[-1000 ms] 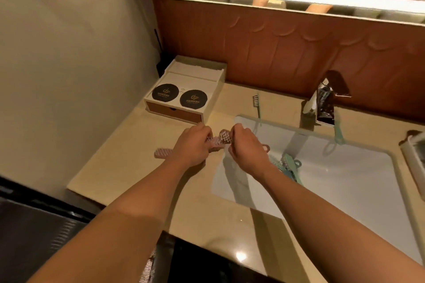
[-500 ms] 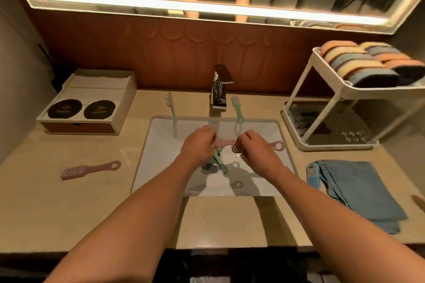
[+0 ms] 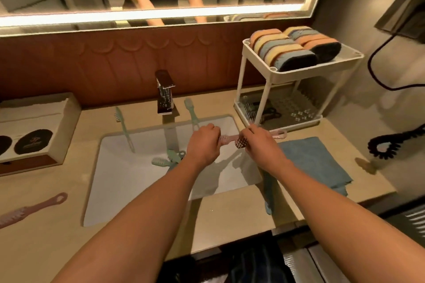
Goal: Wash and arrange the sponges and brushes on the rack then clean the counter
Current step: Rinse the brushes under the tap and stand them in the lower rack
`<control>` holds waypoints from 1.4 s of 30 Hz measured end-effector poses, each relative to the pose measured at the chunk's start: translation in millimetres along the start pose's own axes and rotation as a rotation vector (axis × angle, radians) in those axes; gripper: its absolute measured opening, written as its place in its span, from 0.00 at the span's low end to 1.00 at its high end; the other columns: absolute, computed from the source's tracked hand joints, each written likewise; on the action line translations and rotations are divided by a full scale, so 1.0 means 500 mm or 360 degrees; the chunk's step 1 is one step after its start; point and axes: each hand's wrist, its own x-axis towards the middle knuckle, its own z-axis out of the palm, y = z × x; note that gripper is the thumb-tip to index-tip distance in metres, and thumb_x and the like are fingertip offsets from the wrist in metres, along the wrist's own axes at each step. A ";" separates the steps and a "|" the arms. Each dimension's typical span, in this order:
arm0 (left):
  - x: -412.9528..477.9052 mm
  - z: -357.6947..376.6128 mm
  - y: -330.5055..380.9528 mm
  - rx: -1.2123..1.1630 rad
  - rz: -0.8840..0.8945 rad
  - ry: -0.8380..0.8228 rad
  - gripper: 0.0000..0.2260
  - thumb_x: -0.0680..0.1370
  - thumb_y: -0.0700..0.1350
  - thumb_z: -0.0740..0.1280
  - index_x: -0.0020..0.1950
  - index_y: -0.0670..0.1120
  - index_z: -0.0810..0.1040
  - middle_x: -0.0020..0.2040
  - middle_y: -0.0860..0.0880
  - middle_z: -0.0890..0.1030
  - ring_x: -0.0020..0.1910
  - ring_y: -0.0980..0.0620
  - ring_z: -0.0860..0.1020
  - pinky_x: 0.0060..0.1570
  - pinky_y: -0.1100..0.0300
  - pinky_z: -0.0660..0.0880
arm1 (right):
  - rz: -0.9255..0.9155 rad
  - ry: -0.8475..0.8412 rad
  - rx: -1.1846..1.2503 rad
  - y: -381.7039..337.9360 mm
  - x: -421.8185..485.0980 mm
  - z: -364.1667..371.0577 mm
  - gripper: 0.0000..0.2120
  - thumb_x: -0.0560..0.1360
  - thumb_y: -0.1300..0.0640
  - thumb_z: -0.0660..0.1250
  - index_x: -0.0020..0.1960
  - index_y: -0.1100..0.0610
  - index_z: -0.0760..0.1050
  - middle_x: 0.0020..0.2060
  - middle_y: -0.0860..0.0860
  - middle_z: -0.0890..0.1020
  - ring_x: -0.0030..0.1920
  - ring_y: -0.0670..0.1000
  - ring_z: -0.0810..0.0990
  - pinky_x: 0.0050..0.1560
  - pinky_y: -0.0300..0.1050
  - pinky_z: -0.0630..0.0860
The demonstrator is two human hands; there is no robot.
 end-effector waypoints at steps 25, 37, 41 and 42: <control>0.144 0.076 0.029 -0.0091 -0.0378 0.0077 0.06 0.81 0.40 0.66 0.56 0.47 0.75 0.53 0.47 0.76 0.49 0.48 0.72 0.54 0.48 0.77 | 0.0293 0.0040 0.0006 0.200 0.052 0.000 0.17 0.78 0.62 0.66 0.66 0.53 0.74 0.62 0.52 0.76 0.59 0.57 0.77 0.61 0.52 0.71; 0.192 0.112 0.052 -0.0013 -0.0396 0.0115 0.08 0.79 0.40 0.69 0.58 0.47 0.76 0.54 0.46 0.77 0.50 0.46 0.74 0.54 0.47 0.77 | 0.0426 -0.0284 0.0055 0.219 0.137 0.038 0.17 0.81 0.62 0.63 0.68 0.53 0.75 0.59 0.57 0.80 0.60 0.58 0.78 0.59 0.53 0.78; 0.202 0.118 0.047 -0.0004 -0.0389 0.0120 0.08 0.80 0.41 0.68 0.58 0.47 0.76 0.55 0.46 0.77 0.50 0.46 0.74 0.53 0.46 0.77 | 0.0439 -0.0353 0.0046 0.226 0.154 0.042 0.15 0.82 0.60 0.61 0.67 0.51 0.76 0.57 0.56 0.81 0.58 0.58 0.80 0.57 0.52 0.80; 0.203 0.119 0.047 -0.0006 -0.0377 0.0118 0.08 0.80 0.41 0.68 0.59 0.47 0.76 0.55 0.46 0.77 0.50 0.46 0.74 0.53 0.47 0.77 | 0.0441 -0.0324 0.0008 0.227 0.154 0.043 0.14 0.82 0.59 0.61 0.66 0.52 0.77 0.56 0.56 0.82 0.56 0.57 0.81 0.55 0.51 0.80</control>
